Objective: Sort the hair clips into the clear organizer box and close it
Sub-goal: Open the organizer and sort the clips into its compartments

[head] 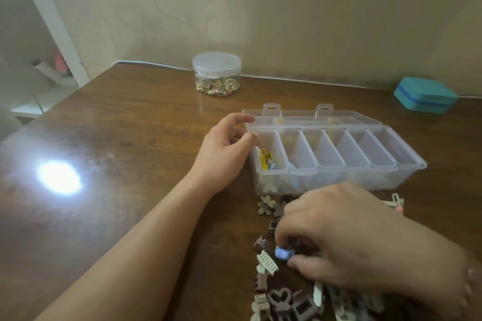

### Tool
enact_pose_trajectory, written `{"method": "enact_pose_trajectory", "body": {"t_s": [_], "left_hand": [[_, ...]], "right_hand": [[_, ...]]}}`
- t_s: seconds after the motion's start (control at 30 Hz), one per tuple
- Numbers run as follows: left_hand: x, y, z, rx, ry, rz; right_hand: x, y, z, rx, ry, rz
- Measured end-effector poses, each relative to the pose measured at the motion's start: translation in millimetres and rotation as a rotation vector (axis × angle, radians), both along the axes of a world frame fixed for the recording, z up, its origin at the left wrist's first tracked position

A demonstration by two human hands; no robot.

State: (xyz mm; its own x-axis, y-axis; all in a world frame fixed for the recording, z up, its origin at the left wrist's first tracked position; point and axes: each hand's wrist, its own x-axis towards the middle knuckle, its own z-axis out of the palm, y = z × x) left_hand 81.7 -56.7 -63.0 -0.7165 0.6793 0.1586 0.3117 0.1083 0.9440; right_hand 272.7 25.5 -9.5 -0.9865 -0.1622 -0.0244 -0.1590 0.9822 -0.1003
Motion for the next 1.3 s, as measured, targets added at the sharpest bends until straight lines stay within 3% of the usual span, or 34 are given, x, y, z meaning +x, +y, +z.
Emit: {"method": "enact_pose_trajectory", "body": {"t_s": [0.07, 0.13, 0.27, 0.33, 0.5, 0.77, 0.83, 0.93, 0.97, 1.1, 1.3], "left_hand": [[-0.1, -0.2, -0.1, 0.002, -0.001, -0.001], [-0.4, -0.3, -0.4, 0.011, 0.0, 0.002], [-0.6, -0.4, -0.6, 0.016, -0.005, -0.007], [-0.4, -0.4, -0.4, 0.014, -0.003, -0.01], [-0.7, -0.2, -0.6, 0.012, -0.005, -0.007], [-0.9, 0.0, -1.1, 0.012, -0.002, -0.006], [-1.3, 0.0, -1.1, 0.01, -0.003, -0.009], [-1.3, -0.2, -0.7, 0.006, -0.004, -0.013], [-1.2, -0.2, -0.4, 0.007, -0.004, -0.013], [-0.6, 0.2, -0.4, 0.01, -0.008, -0.01], [-0.4, 0.9, -1.0, 0.015, 0.001, -0.003]], "right_hand": [[0.4, 4.7, 5.1, -0.037, 0.006, -0.007], [1.4, 12.5, 13.4, -0.225, 0.047, -0.061], [-0.5, 31.0, 17.6, -0.712, 0.443, -0.298], [-7.7, 36.8, 8.7, -0.787, 0.569, -0.446], [-19.8, 39.7, -10.7, -0.614, 0.511, -0.583], [-10.4, 35.7, 0.0, -0.194, 0.493, -0.381], [0.7, 33.0, 15.9, -0.182, 0.304, -0.246], [11.9, 23.7, 32.5, -0.266, -0.269, -0.14], [13.6, 21.8, 32.3, -0.245, -0.357, -0.109], [8.2, 15.0, 21.8, -0.057, -0.31, -0.038], [3.0, 9.5, 15.5, -0.064, -0.209, -0.042]]}}
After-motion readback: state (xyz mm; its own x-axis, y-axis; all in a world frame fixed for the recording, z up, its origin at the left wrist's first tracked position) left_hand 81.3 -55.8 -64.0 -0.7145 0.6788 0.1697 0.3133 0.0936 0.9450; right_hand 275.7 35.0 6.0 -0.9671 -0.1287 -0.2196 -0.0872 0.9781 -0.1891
